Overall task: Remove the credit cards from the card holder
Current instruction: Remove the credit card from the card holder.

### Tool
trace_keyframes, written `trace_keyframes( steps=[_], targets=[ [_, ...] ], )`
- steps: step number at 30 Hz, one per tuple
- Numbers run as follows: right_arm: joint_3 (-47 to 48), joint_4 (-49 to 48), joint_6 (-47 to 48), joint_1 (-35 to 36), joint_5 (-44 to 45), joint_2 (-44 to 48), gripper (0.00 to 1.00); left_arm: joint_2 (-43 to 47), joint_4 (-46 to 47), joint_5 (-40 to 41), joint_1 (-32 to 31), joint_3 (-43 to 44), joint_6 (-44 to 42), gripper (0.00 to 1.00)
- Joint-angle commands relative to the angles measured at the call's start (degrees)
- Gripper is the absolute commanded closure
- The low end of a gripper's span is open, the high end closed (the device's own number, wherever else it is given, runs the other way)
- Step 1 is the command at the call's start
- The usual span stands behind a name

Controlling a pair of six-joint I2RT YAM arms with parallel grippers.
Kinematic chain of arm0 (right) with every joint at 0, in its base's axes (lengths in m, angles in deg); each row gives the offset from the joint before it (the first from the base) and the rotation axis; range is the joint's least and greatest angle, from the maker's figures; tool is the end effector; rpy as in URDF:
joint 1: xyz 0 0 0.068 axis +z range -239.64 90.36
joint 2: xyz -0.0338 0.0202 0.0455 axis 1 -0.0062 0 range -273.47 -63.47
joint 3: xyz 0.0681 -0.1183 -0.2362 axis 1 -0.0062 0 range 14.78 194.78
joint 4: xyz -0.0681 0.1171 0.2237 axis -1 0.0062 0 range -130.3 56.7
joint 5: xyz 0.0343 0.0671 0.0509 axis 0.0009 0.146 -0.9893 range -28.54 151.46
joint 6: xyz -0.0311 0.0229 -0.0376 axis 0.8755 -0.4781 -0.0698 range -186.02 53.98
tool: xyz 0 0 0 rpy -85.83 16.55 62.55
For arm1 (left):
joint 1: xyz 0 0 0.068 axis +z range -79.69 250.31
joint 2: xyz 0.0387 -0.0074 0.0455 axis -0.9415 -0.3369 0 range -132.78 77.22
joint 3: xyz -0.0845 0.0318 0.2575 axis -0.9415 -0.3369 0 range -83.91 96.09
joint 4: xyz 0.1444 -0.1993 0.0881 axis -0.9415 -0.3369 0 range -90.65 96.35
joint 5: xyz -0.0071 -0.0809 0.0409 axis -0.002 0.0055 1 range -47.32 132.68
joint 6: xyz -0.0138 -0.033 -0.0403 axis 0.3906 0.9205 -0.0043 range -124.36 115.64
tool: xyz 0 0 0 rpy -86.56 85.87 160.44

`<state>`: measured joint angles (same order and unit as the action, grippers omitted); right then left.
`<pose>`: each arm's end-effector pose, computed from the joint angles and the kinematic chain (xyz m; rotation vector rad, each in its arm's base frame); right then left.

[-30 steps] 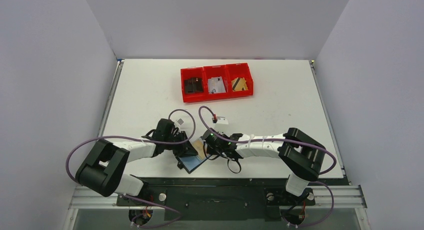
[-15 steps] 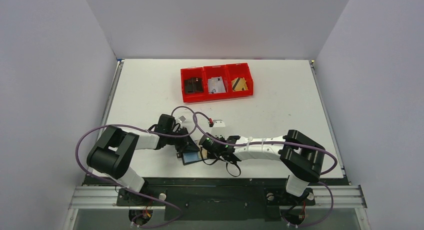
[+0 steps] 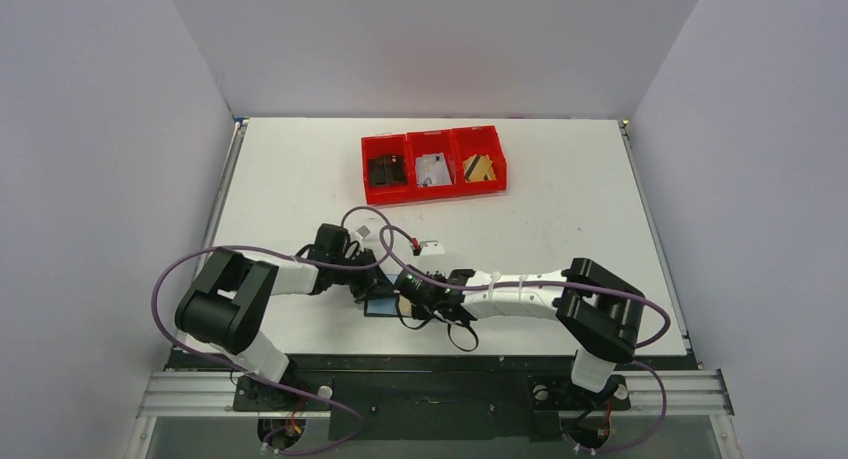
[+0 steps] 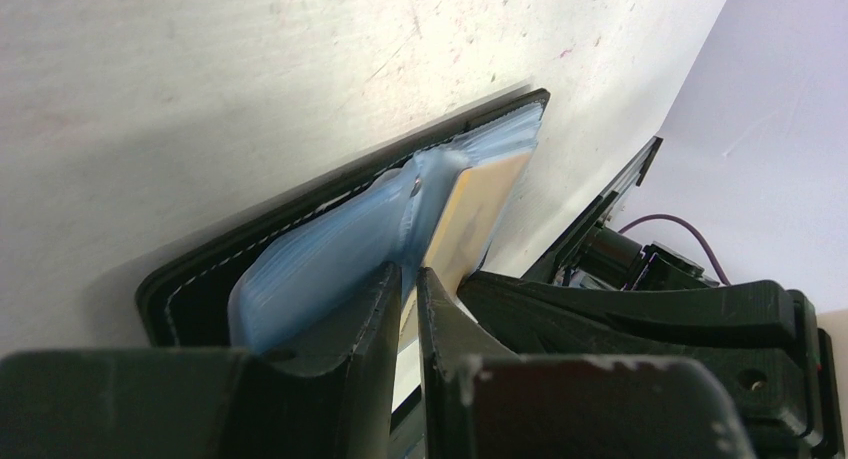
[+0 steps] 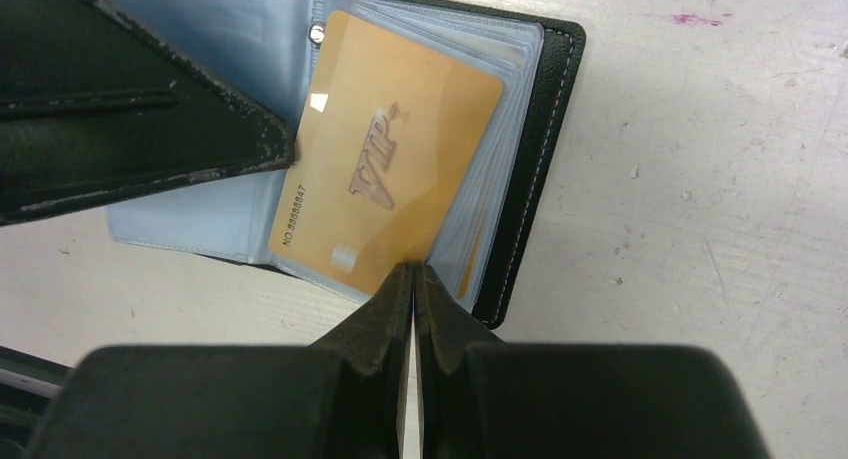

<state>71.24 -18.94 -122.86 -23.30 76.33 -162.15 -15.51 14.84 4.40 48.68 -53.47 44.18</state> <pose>0.1407 0.2985 0.1572 -0.1398 2.6694 0.3860 0.2334 -0.1163 0.1060 -0.3322 2.7136 -1.2817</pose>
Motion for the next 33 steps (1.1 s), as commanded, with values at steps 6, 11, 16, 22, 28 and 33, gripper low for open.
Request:
trace_keyframes(
  steps=[6, 11, 16, 22, 28, 33],
  targets=[
    [-2.5, 4.9, -0.1, -0.2, -8.2, -7.4, 1.0, 4.1, 1.1, -0.9, 0.7, -2.8, -2.0, 0.89],
    [-2.4, 4.8, 0.2, -0.6, -8.4, -7.6, 1.0, 3.2, 2.1, -2.0, 0.7, -2.8, -1.9, 0.89],
    [-2.3, 4.7, 0.4, -0.8, -8.7, -7.8, 1.0, 2.7, 3.6, -2.9, 0.6, -2.9, -1.4, 0.88],
    [-2.2, 4.6, 0.6, -1.0, -9.0, -8.2, 1.0, 2.9, 4.1, -3.4, -0.1, -3.3, -1.1, 0.88],
    [-2.1, 4.5, 0.6, -1.1, -9.1, -8.3, 1.0, 2.6, 4.3, -3.2, -1.2, -3.5, -1.1, 0.89],
    [-2.1, 4.6, 0.5, -1.1, -9.2, -8.3, 1.0, 2.8, 4.1, -3.0, -1.7, -3.6, -1.0, 0.9]
  ],
)
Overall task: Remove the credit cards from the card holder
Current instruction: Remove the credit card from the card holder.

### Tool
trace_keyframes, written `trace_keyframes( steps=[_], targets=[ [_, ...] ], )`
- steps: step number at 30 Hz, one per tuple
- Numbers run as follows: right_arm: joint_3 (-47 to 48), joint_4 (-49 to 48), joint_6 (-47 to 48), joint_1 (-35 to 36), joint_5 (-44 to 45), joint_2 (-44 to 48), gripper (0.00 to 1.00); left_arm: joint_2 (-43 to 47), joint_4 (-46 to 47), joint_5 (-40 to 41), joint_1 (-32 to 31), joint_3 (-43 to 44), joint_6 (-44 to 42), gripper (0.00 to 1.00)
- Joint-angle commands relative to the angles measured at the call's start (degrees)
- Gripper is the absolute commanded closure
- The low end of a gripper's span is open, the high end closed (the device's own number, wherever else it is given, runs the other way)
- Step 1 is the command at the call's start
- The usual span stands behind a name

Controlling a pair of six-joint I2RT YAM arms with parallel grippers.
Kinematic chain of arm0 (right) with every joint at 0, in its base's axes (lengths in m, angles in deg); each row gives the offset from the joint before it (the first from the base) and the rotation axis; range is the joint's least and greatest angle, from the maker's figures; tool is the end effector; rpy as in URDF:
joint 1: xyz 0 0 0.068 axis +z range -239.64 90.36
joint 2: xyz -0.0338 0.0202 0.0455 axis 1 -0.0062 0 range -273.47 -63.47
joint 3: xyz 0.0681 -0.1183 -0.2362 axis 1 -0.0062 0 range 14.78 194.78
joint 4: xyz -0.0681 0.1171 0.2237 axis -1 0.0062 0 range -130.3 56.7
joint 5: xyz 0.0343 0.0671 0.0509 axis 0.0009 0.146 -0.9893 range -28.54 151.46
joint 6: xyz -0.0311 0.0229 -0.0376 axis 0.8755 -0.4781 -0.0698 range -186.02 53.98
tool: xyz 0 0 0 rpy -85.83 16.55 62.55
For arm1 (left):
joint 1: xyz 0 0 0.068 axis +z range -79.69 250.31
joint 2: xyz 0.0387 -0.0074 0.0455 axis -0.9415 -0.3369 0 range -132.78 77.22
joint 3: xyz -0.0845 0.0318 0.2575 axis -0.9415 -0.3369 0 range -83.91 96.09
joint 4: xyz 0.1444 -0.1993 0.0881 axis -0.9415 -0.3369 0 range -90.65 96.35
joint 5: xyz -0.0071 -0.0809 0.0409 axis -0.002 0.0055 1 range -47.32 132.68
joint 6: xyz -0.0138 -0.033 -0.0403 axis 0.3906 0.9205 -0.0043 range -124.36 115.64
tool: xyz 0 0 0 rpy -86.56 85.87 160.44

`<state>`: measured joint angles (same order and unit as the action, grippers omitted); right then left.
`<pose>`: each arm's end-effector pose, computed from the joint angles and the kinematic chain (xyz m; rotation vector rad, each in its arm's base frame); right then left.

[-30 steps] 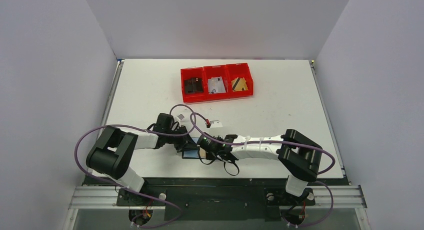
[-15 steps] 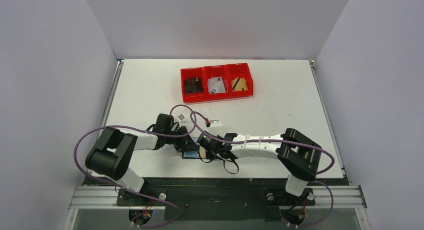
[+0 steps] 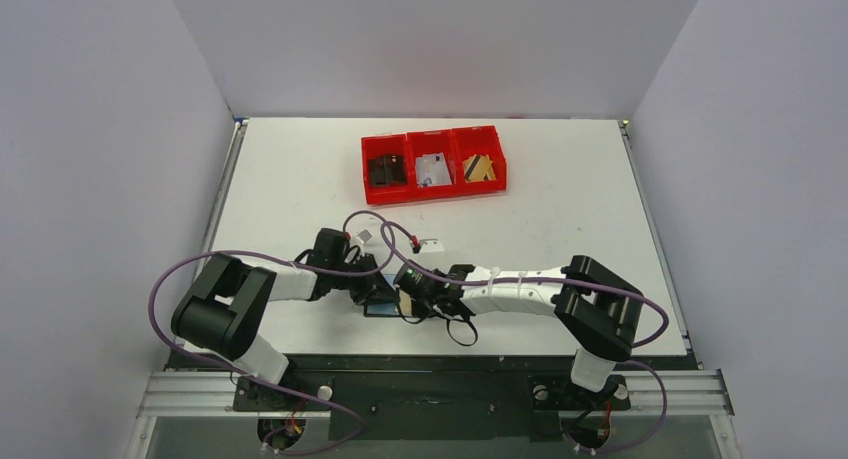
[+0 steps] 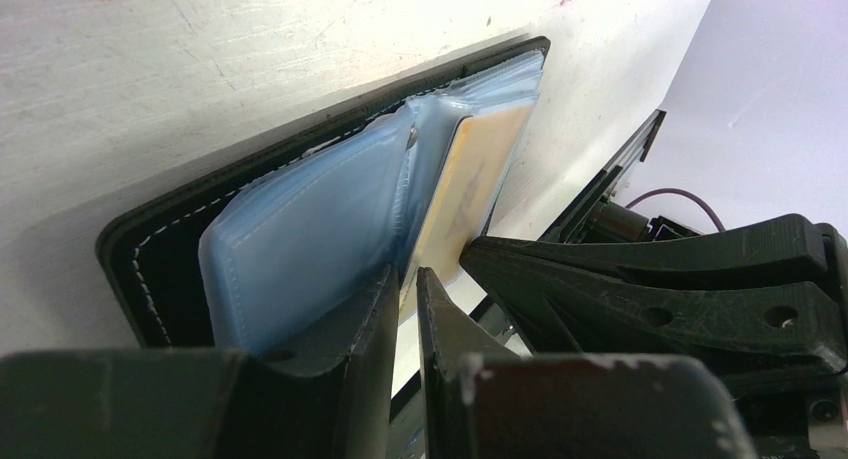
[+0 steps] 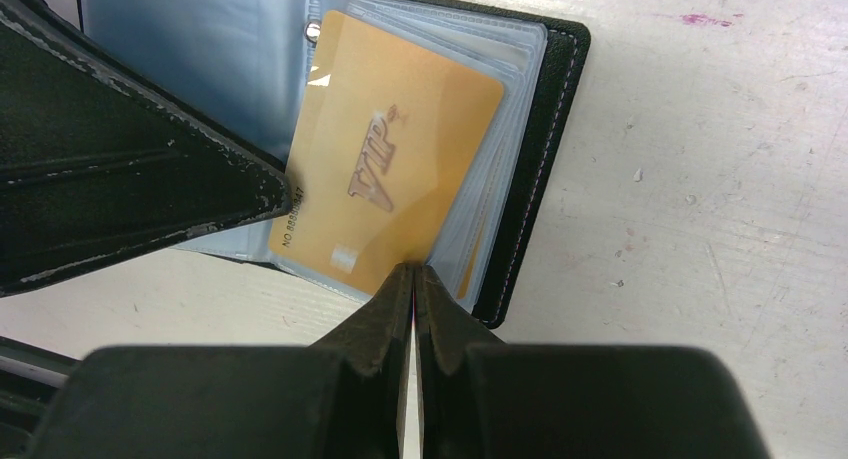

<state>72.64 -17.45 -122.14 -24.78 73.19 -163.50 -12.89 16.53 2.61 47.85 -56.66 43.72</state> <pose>0.1483 0.2992 0.1548 -0.1460 2.7222 0.3878 0.2195 -0.1156 0.1064 -0.2740 2.7042 -1.3291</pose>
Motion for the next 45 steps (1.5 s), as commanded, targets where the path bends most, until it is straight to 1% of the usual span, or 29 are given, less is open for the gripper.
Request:
trace_keyframes(
  steps=[1, 6, 11, 13, 18, 21, 25, 28, 32, 33, 34, 35, 36, 38, 45],
  targets=[
    [-3.6, 3.0, -0.2, 0.4, -6.0, -6.9, 1.0, 0.2, 2.4, -1.2, -0.9, -0.5, -0.6, 0.9],
    [-3.6, 3.0, -0.4, 0.4, -6.1, -7.0, 1.0, 0.4, 2.3, -1.1, -1.0, -0.6, -0.8, 0.99],
    [-3.6, 3.1, -0.5, 0.4, -6.2, -7.3, 1.0, 0.7, 1.9, -1.0, -1.4, -0.3, -1.2, 1.0],
    [-3.6, 3.2, -0.5, 0.4, -6.3, -7.3, 1.0, 1.2, 0.2, 0.1, -1.5, 0.1, -2.0, 1.0],
    [-4.0, 3.2, -0.9, 0.3, -6.4, -7.3, 1.0, 3.2, -8.7, 6.6, -1.2, 1.9, -5.2, 1.0],
    [-4.2, 3.1, -1.1, 0.2, -6.4, -7.3, 1.0, 4.4, -13.3, 9.1, -0.5, 2.9, -6.3, 1.0],
    [-4.3, 3.0, -1.3, 0.2, -6.5, -7.3, 1.0, 5.3, -15.4, 11.0, 0.3, 3.3, -7.1, 1.0],
    [-4.5, 2.8, -1.3, 0.1, -6.7, -7.4, 1.0, 5.5, -15.3, 10.8, 0.5, 3.3, -7.1, 1.0],
    [-4.7, 2.4, -1.3, 0.0, -7.0, -7.5, 1.0, 5.4, -11.8, 7.6, 0.5, 2.5, -6.3, 1.0],
    [-4.7, 2.3, -1.3, 0.0, -7.1, -7.5, 1.0, 5.3, -9.4, 6.1, 0.5, 2.4, -5.8, 0.99],
    [-4.6, 2.2, -1.3, 0.0, -7.2, -7.7, 1.0, 5.2, -8.4, 5.5, 0.5, 2.1, -5.5, 0.94],
    [-4.6, 2.2, -1.3, 0.0, -7.3, -7.7, 1.0, 5.1, -6.6, 4.3, 0.4, 1.7, -4.9, 0.91],
    [-4.7, 2.1, -1.2, 0.0, -7.4, -7.8, 1.0, 5.1, -5.5, 3.9, 0.4, 1.6, -4.5, 0.88],
    [-4.6, 2.0, -1.2, 0.0, -7.5, -7.9, 1.0, 4.8, -4.9, 3.6, 0.4, 1.6, -4.5, 0.84],
    [-4.5, 2.0, -1.1, -0.1, -7.7, -8.1, 1.0, 2.8, -2.9, 2.6, -0.5, 1.4, -4.2, 0.82]
  ],
)
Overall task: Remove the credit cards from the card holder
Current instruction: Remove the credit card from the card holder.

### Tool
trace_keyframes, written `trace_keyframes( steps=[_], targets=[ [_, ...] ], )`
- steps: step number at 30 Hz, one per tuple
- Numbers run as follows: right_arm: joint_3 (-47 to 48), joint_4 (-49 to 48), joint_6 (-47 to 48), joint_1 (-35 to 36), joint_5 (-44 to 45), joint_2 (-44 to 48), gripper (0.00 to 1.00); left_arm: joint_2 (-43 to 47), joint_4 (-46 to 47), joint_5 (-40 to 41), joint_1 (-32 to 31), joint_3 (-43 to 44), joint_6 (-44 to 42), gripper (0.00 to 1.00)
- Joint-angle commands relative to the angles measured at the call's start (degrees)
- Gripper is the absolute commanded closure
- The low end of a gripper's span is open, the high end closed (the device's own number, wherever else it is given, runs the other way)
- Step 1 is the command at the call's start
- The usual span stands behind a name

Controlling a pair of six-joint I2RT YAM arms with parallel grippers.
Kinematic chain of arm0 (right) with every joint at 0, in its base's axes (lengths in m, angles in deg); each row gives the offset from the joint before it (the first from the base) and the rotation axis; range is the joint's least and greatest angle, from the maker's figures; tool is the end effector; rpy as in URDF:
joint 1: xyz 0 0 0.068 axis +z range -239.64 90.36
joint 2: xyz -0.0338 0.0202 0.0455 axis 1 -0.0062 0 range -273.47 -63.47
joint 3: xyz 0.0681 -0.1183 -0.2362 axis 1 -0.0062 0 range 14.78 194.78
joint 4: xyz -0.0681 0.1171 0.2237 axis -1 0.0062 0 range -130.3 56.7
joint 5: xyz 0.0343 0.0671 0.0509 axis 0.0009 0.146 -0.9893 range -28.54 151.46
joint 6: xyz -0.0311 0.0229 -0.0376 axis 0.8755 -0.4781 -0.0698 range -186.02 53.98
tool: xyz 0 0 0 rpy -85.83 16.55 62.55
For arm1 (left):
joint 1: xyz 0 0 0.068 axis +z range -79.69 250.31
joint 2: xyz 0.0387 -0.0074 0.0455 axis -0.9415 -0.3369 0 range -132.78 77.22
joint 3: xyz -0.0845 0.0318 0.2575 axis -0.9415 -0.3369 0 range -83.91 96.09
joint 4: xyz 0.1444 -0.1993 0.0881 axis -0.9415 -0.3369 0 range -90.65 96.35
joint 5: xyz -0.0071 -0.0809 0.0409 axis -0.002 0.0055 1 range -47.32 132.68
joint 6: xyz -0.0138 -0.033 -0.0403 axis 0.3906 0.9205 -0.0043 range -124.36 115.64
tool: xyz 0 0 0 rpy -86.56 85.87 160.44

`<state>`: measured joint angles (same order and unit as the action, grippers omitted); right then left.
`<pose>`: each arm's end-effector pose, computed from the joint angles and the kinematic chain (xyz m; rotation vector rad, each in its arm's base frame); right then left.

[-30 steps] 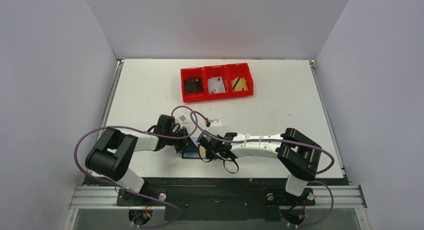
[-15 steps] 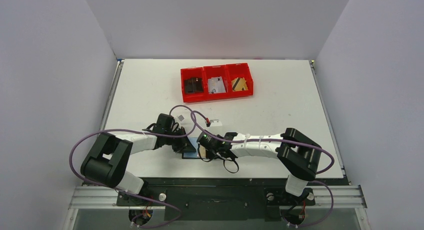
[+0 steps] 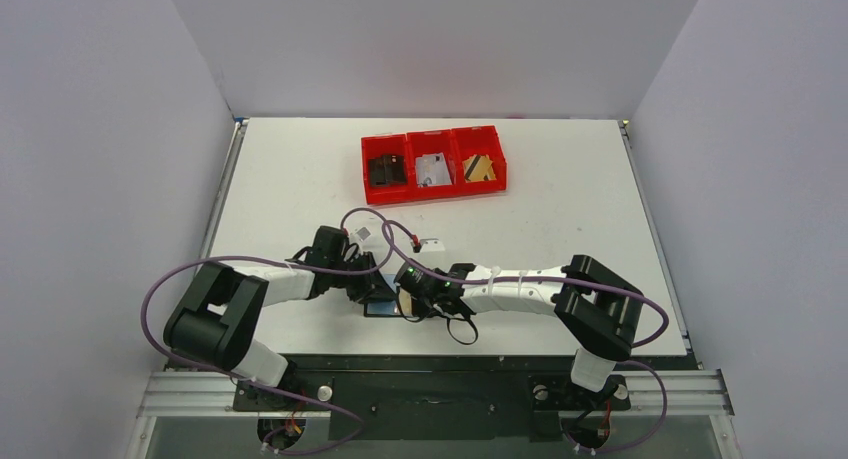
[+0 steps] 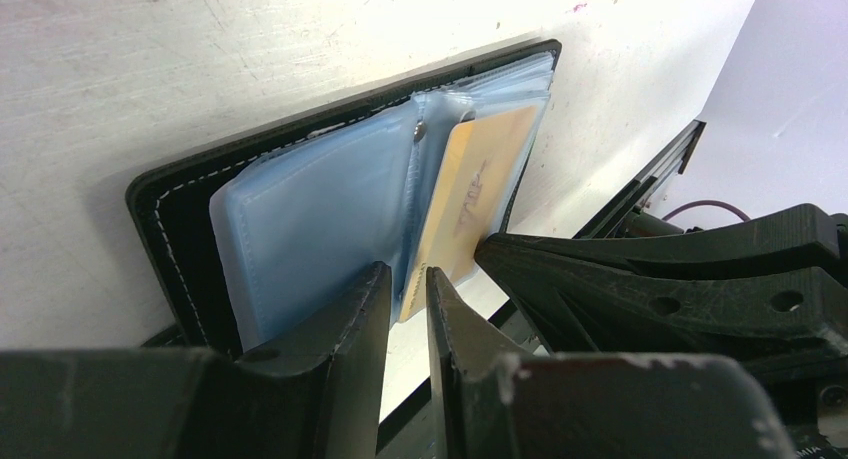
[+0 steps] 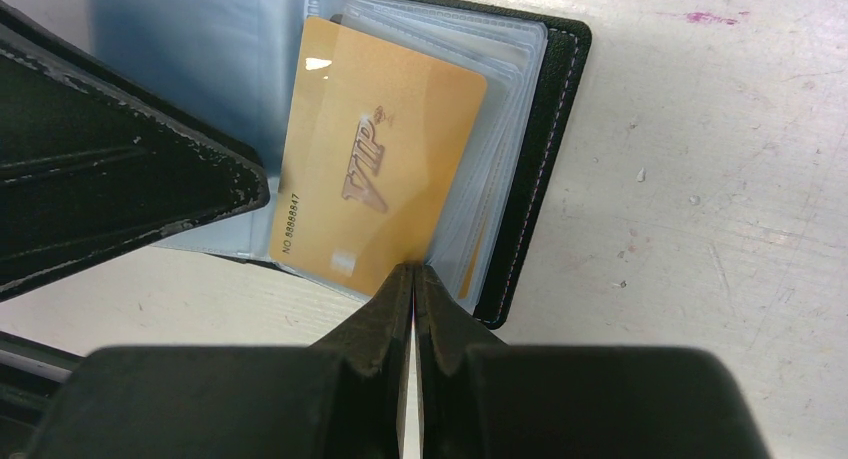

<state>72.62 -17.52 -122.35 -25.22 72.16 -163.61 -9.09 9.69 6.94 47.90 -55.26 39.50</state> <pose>0.1501 0.2985 0.1540 -0.1368 2.7363 0.3996 0.2183 -0.1125 0.1185 -0.2272 2.7077 -1.2050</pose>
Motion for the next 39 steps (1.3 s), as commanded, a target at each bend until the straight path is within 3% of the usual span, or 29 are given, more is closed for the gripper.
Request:
trace_keyframes(
  steps=[1, 9, 16, 30, 39],
  targets=[
    [-4.4, 2.0, -0.9, 0.4, -6.6, -8.0, 1.0, -1.4, 4.1, -1.7, -0.7, 0.1, 0.0, 0.82],
    [-4.3, 2.1, -0.9, 0.3, -6.8, -8.2, 1.0, -3.1, 5.8, -2.0, -1.9, 0.1, 0.5, 0.83],
    [-4.3, 2.0, -0.8, 0.3, -7.0, -8.4, 1.0, -3.0, 5.2, -1.7, -2.0, 0.1, 0.4, 1.0],
    [-9.4, -1.0, -2.9, -2.2, -7.6, -5.6, 1.0, 0.2, -8.6, 7.9, -1.0, 3.4, -3.7, 1.0],
    [-10.7, -2.5, -3.3, -3.2, -8.7, -5.4, 1.0, 1.0, -10.5, 9.5, -0.7, 4.2, -4.2, 1.0]
  ],
)
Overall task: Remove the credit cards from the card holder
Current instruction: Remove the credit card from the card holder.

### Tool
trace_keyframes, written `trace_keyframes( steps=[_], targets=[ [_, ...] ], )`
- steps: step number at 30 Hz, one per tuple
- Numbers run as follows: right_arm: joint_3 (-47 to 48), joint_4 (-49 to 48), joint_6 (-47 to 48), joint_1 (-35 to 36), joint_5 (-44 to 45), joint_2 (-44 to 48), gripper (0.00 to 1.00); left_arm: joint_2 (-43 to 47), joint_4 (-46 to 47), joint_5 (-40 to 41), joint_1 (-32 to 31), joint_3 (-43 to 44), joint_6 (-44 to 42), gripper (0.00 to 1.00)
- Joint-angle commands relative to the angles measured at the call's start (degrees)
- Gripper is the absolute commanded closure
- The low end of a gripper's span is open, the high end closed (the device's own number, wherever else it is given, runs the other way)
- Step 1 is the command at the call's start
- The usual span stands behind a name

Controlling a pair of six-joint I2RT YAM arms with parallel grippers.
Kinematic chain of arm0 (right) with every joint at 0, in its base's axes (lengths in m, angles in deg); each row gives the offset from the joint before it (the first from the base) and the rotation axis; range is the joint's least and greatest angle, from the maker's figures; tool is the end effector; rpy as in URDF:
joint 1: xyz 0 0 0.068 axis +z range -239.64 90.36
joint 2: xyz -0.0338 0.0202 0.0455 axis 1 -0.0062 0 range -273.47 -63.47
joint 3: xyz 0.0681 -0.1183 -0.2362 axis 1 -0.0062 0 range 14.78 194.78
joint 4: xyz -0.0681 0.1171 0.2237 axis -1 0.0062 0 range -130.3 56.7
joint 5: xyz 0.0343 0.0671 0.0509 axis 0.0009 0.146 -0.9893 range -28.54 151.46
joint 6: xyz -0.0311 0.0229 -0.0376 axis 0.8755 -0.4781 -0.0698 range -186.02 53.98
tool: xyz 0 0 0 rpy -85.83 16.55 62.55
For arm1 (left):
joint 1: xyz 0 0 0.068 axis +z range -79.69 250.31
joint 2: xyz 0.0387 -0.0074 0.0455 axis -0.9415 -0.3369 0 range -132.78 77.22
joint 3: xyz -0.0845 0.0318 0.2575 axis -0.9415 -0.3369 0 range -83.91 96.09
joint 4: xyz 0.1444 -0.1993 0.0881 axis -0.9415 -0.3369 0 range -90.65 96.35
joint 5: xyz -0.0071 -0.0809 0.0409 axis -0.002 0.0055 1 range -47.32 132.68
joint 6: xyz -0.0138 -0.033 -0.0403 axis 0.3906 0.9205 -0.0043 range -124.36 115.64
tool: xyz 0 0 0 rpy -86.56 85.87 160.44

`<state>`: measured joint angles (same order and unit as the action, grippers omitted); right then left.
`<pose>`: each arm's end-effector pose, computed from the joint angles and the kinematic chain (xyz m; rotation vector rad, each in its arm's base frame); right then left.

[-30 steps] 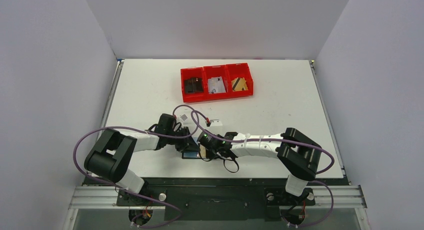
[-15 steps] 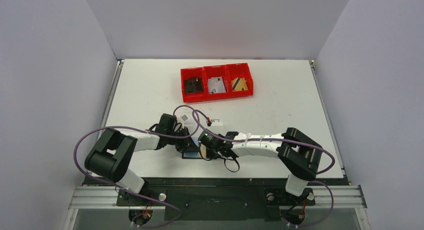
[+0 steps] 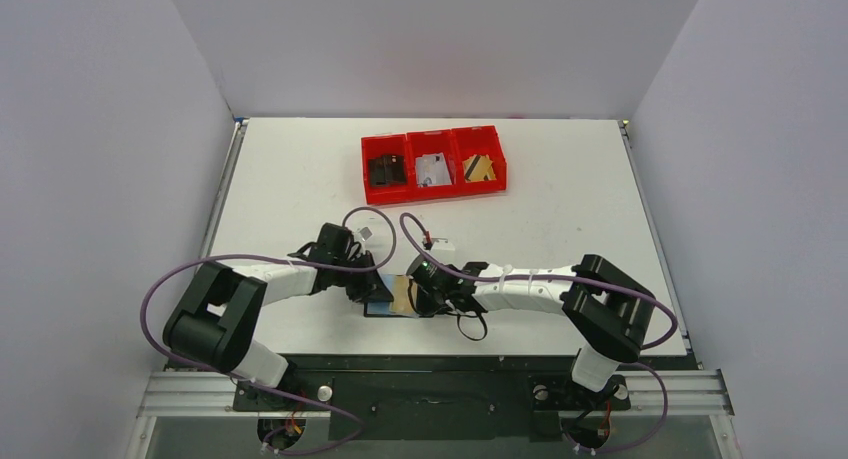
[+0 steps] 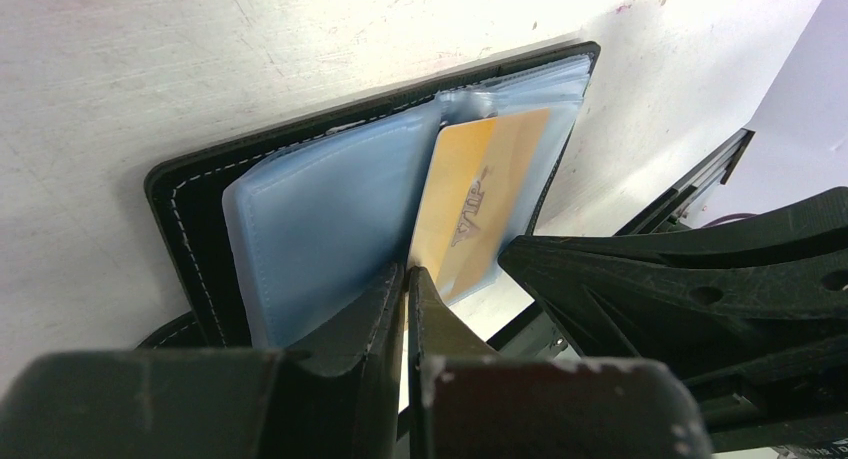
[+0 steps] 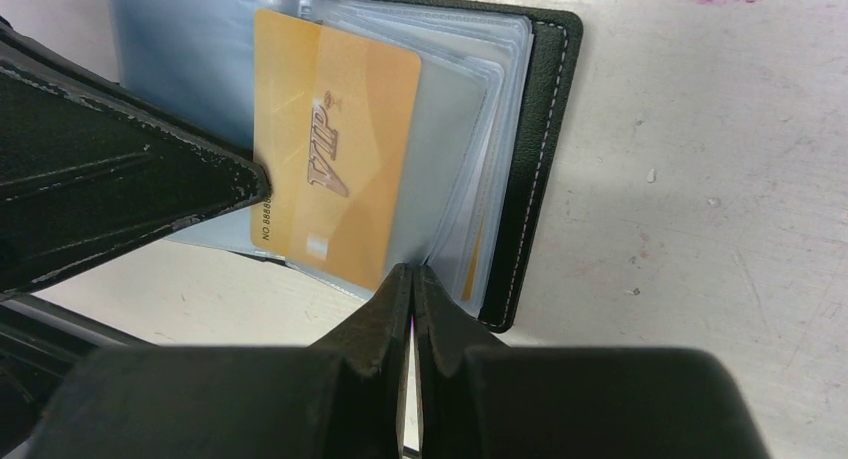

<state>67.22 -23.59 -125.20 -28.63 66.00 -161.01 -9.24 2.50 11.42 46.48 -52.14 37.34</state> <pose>0.1584 0.2802 0.1475 -0.0169 2.7771 0.5498 0.2201 -0.1174 0.1227 -0.2147 2.7742 -1.0753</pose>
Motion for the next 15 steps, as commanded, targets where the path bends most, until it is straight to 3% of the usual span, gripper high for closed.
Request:
trace_keyframes(
  steps=[1, 15],
  targets=[
    [-5.4, 3.6, -0.4, 0.2, -2.5, -8.0, 1.0, 1.3, -3.4, 5.2, 0.9, 1.1, -1.9, 1.0],
    [-6.2, 2.8, -0.5, -0.8, -1.8, -6.7, 1.0, 5.6, -7.8, 6.4, 3.2, 2.3, -2.4, 1.0]
  ],
)
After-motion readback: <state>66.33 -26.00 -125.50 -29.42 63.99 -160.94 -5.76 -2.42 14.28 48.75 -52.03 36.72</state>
